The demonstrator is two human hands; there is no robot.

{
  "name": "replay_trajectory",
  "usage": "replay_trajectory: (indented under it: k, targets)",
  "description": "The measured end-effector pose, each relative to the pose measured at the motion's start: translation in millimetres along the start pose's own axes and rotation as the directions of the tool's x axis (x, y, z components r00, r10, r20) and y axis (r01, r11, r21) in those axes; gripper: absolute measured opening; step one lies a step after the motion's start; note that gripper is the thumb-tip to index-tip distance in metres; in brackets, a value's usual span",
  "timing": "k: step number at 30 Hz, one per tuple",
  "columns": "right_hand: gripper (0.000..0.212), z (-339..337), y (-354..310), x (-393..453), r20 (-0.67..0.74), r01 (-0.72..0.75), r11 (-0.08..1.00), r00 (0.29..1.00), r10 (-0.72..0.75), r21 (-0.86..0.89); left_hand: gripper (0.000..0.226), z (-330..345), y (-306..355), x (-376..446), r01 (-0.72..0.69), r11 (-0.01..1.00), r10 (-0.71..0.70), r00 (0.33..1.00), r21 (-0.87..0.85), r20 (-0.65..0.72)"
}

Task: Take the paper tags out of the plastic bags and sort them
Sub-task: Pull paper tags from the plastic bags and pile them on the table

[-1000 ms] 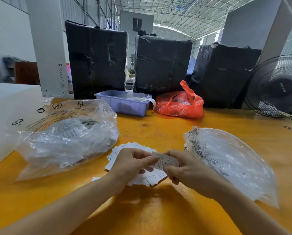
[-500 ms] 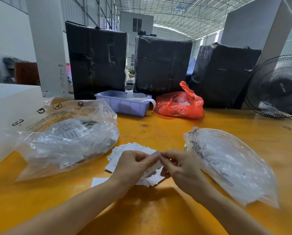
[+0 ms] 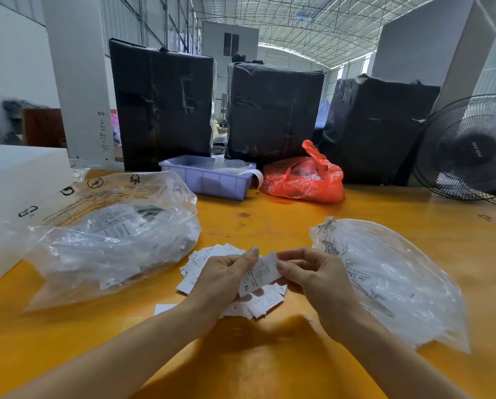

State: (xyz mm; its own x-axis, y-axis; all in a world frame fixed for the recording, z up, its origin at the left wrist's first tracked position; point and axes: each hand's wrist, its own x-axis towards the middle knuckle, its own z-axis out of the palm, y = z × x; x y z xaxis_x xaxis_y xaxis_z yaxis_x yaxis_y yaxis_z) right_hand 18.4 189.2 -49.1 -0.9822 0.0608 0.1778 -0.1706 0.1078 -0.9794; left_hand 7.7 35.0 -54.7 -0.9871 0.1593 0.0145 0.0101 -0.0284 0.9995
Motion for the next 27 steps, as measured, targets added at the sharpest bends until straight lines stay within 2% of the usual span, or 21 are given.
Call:
replay_trajectory:
  k: [2, 6, 10, 14, 20, 25, 27]
  targets:
    - [0.006, -0.1, -0.5, -0.2, 0.014, -0.008, 1.0, 1.0, 0.008, -0.009, 0.042, 0.2, -0.4, 1.2, 0.025, 0.999, -0.026, 1.0, -0.028, -0.018]
    - [0.007, -3.3, -2.4, 2.2, -0.032, -0.031, 0.996, 0.999, 0.034, 0.084, 0.031, -1.3, 1.4, 3.0, 0.039, 0.996, -0.04, 0.999, -0.079, -0.013]
    - [0.008, -3.8, -3.8, 0.8, -0.064, 0.027, 0.998, 0.998, -0.024, 0.053, 0.018, -3.8, 2.5, 2.7, 0.023, 0.996, -0.016, 0.996, -0.081, 0.093]
    - [0.007, -3.2, -4.8, -0.1, -0.071, 0.144, 0.983, 0.986, -0.153, -0.113, 0.032, -7.0, 3.1, 4.2, 0.009, 1.0, -0.007, 0.992, -0.022, 0.124]
    - [0.016, 2.2, -8.4, -5.9, 0.092, 0.237, 0.926, 0.971, -0.219, -0.293, 0.041, -7.5, -0.4, 5.5, -0.028, 0.999, 0.032, 0.993, -0.039, 0.114]
    - [0.012, -0.4, -7.2, -2.9, 0.055, 0.166, 0.952, 0.986, -0.157, -0.257, 0.051, -5.8, -1.5, 5.7, -0.121, 0.991, 0.121, 0.993, 0.048, -0.002]
    - [0.008, -0.3, -8.7, -3.6, 0.125, 0.093, 0.982, 0.989, -0.073, -0.166, 0.048, -5.5, -2.8, 5.7, -0.151, 0.986, 0.155, 0.987, 0.077, -0.05]
